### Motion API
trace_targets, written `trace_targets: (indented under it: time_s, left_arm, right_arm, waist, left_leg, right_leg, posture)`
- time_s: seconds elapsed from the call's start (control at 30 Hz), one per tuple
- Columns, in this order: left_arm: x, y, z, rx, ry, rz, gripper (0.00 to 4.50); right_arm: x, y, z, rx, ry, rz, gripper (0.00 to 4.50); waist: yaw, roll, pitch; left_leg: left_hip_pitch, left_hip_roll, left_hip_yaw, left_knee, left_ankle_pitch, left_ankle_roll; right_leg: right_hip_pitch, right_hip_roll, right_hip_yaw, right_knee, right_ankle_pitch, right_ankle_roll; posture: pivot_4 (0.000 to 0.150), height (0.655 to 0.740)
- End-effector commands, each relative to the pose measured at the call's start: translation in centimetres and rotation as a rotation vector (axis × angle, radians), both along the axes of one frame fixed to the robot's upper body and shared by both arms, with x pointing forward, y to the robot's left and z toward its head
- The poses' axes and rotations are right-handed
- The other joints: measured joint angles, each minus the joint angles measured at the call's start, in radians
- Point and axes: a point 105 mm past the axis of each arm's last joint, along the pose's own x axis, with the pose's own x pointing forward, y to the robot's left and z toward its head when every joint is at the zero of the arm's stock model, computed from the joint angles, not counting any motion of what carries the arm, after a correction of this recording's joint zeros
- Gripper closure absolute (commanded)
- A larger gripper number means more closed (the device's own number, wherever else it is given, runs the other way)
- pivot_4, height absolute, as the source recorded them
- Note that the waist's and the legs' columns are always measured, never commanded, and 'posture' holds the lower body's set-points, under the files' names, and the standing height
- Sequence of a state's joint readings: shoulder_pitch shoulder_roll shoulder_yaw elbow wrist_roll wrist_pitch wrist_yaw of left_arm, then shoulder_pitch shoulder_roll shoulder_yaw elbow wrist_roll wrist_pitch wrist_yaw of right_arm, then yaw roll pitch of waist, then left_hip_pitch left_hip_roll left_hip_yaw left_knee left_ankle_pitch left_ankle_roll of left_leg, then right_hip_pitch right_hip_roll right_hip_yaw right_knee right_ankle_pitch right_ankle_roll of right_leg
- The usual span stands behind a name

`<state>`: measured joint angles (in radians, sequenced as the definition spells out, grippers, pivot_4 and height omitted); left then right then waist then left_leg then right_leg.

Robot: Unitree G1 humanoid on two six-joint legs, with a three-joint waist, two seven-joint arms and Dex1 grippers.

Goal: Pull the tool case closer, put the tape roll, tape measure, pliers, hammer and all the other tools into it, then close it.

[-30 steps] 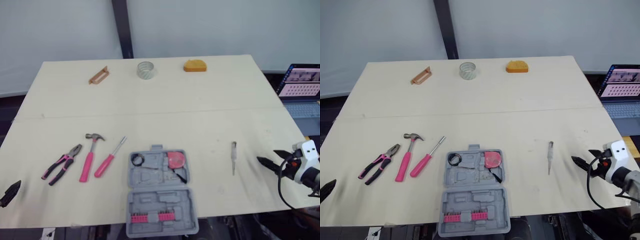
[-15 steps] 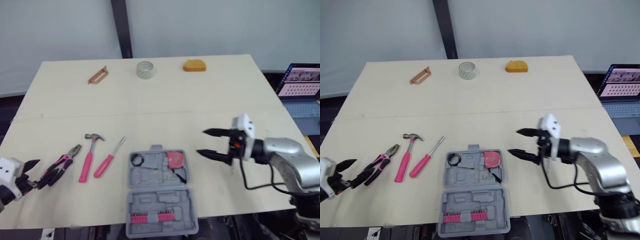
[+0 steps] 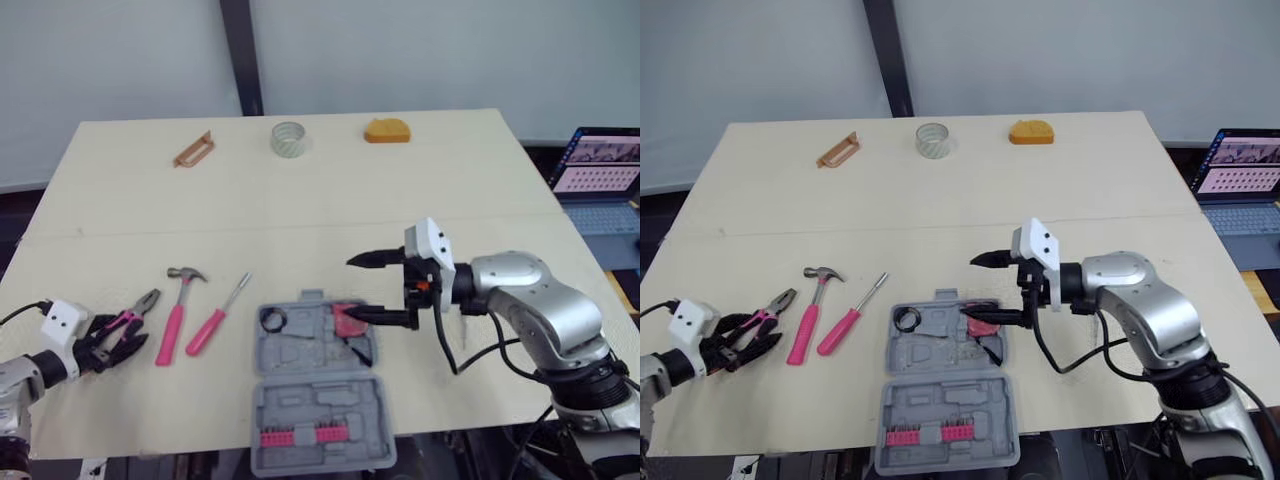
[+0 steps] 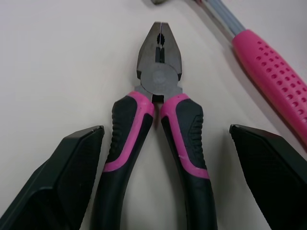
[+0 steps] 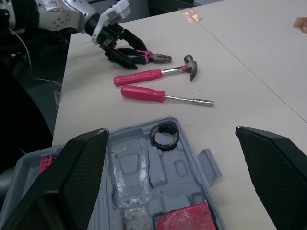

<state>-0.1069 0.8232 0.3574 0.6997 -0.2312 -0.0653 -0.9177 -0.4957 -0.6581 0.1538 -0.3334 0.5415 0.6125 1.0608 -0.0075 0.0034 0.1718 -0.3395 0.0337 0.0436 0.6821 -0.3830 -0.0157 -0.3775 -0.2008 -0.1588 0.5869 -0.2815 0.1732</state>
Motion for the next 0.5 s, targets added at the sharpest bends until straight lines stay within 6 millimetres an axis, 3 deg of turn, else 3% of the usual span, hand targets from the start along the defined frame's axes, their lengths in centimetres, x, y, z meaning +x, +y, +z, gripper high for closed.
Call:
trace_targets:
  time_s: [0.03, 0.23, 0.33, 0.4, 0.43, 0.5]
  left_arm:
    - [-0.2, 0.8, -0.3, 0.035, 0.043, 0.019, 0.0]
    - [-0.7, 1.0, -1.2, 0.042, 0.098, 0.03, 0.0]
    - [-0.9, 1.1, -1.4, 0.044, 0.102, 0.042, 0.83]
    - [-0.9, 1.1, -1.4, 0.039, 0.101, 0.048, 1.76]
    - [-1.0, 1.1, -1.4, 0.038, 0.101, 0.049, 2.01]
    - [-1.0, 1.2, -1.4, 0.036, 0.099, 0.054, 2.0]
  right_arm:
    - [-1.0, 0.7, 1.1, 0.004, -0.05, 0.062, 0.03]
    - [-1.0, 0.6, 1.2, -0.004, -0.056, 0.055, 0.03]
    - [-1.0, 0.6, 1.3, -0.003, -0.057, 0.054, 0.0]
    - [-1.0, 0.7, 1.3, 0.0, -0.061, 0.056, 0.0]
    - [-1.0, 0.7, 1.4, 0.002, -0.064, 0.058, 0.0]
    - [-1.0, 0.8, 1.6, 0.005, -0.067, 0.063, 0.0]
  waist:
    - [0.001, 0.0, 0.0]
    - [0.0, 0.0, 0.0]
    - [0.0, 0.0, 0.0]
    - [0.0, 0.0, 0.0]
    - [0.0, 0.0, 0.0]
    - [0.0, 0.0, 0.0]
  left_leg:
    - [0.0, 0.0, 0.0, 0.0, 0.0, 0.0]
    - [0.001, 0.0, 0.0, 0.0, 0.0, 0.0]
    - [0.002, 0.0, 0.0, 0.0, 0.0, 0.0]
    - [0.002, 0.0, 0.001, 0.0, 0.0, 0.0]
    - [0.002, 0.0, 0.001, 0.0, 0.0, 0.0]
    - [0.002, 0.0, 0.001, 0.0, 0.0, 0.0]
  right_leg:
    - [0.0, 0.0, 0.0, 0.0, 0.0, 0.0]
    - [0.0, 0.0, 0.0, 0.002, 0.0, 0.0]
    - [0.0, 0.0, 0.0, 0.002, 0.0, 0.0]
    - [0.0, 0.0, 0.001, 0.002, 0.0, 0.0]
    - [0.0, 0.0, 0.001, 0.002, 0.0, 0.0]
    - [0.0, 0.0, 0.001, 0.002, 0.0, 0.0]
  posture:
    - [0.15, 0.74]
    - [0.15, 0.74]
    - [0.15, 0.74]
    - [0.15, 0.74]
    - [0.15, 0.74]
    - [0.15, 0.74]
